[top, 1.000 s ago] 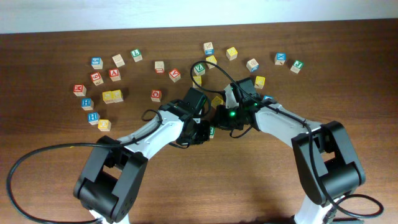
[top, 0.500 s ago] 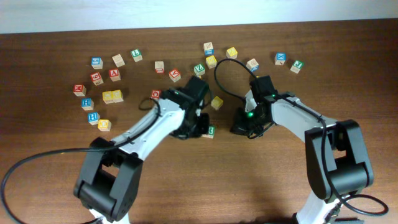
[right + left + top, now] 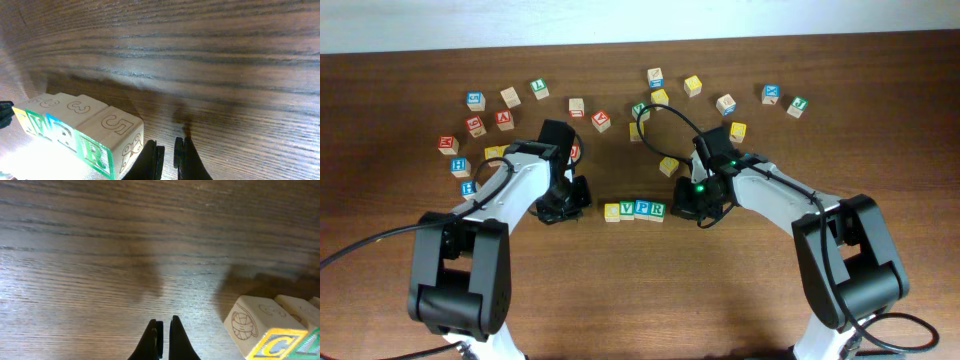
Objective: Spell out CVPR
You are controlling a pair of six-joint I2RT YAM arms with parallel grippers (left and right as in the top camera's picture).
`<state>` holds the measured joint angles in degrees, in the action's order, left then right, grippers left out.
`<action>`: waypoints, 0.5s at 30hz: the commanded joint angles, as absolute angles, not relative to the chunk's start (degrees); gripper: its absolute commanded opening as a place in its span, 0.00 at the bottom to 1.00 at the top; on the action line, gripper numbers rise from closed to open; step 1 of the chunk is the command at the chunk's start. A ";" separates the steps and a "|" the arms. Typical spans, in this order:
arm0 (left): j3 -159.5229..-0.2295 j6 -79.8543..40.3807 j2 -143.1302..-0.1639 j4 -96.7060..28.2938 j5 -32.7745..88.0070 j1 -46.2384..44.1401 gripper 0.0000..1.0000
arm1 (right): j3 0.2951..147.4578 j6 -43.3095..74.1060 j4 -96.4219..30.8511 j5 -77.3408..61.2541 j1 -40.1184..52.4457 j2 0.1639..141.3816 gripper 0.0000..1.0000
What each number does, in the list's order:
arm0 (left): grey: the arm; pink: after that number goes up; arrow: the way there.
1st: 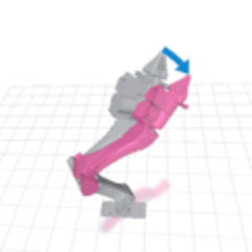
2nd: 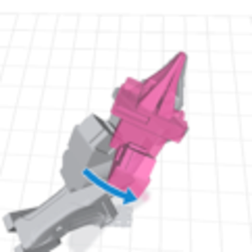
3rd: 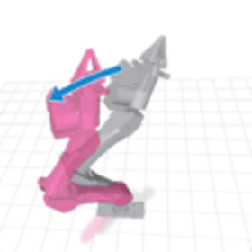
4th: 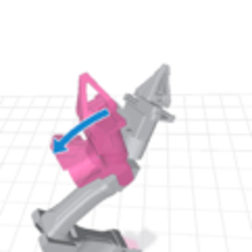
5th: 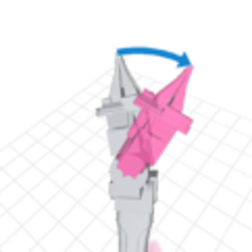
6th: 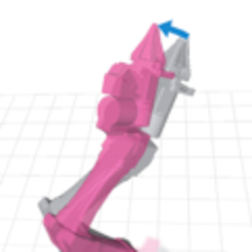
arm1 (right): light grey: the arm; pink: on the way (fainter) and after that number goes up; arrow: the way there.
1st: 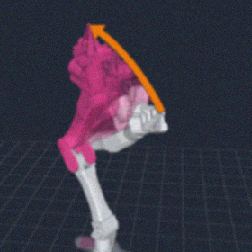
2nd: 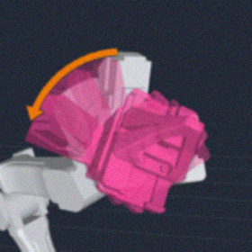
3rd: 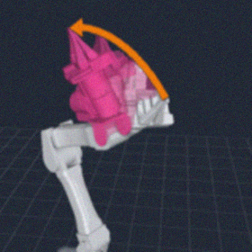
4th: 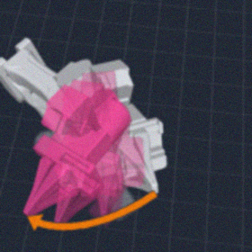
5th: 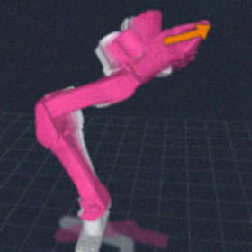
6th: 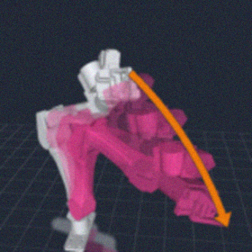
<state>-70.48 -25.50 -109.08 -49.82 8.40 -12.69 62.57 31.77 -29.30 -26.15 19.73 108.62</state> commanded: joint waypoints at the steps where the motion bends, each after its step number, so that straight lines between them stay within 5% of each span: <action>1: -70.00 -24.77 -109.08 -47.07 12.69 -14.04 0.00 | 61.71 32.49 -27.44 -25.32 20.03 109.58 0.06; 15: -69.82 -26.28 -109.08 -45.17 10.74 -18.61 0.00 | 61.71 33.52 -22.76 -28.95 20.29 109.58 0.06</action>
